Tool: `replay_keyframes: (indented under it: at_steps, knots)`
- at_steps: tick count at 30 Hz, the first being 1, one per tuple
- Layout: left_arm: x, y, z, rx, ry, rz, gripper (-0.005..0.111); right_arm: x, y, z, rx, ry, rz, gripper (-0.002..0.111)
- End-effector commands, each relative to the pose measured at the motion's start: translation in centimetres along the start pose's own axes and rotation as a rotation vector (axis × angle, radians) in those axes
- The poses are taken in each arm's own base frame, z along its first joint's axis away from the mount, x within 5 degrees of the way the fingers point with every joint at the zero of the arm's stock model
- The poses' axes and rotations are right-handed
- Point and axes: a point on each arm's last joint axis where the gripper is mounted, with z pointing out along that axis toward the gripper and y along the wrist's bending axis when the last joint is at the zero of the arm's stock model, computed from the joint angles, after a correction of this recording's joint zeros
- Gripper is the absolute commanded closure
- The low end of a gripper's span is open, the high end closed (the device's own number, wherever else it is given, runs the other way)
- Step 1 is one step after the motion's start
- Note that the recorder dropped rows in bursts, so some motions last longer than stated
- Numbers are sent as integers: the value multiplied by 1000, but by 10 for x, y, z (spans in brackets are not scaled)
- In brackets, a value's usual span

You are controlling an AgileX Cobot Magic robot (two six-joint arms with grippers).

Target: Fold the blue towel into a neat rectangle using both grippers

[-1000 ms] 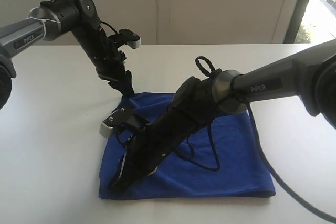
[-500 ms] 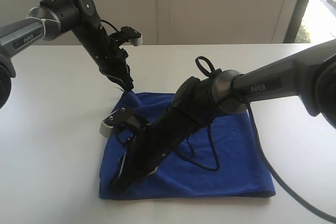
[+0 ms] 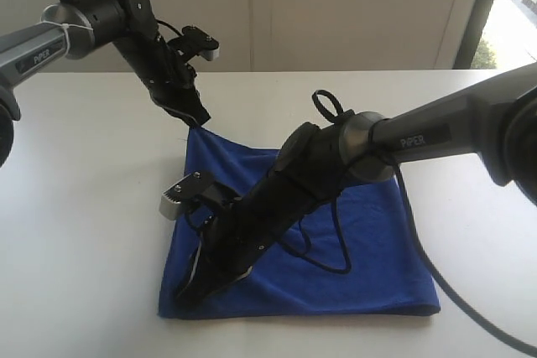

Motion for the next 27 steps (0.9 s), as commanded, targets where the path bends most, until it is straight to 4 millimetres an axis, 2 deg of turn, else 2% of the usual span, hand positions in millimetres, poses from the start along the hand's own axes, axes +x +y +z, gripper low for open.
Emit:
replay_keyframes:
  at_steps: [1, 8, 15, 18, 24, 27]
  knots:
    - [4, 2, 7, 6, 18, -18, 107, 22, -5, 14, 7, 116, -37, 108]
    - [11, 6, 25, -5, 46, -49, 107, 22, -4, 14, 2, 118, -36, 108]
    - [17, 19, 23, -156, 106, -144, 104, 22, -4, 14, -2, 121, -37, 108]
    - [18, 18, 23, -148, 109, -147, 90, 22, -4, 14, -2, 121, -37, 108]
    - [16, 15, 24, -120, 88, -166, 47, 22, -4, 14, -8, 123, -37, 108]
    - [14, 15, 20, -125, 83, -164, 42, 22, -3, 13, -7, 121, -41, 108]
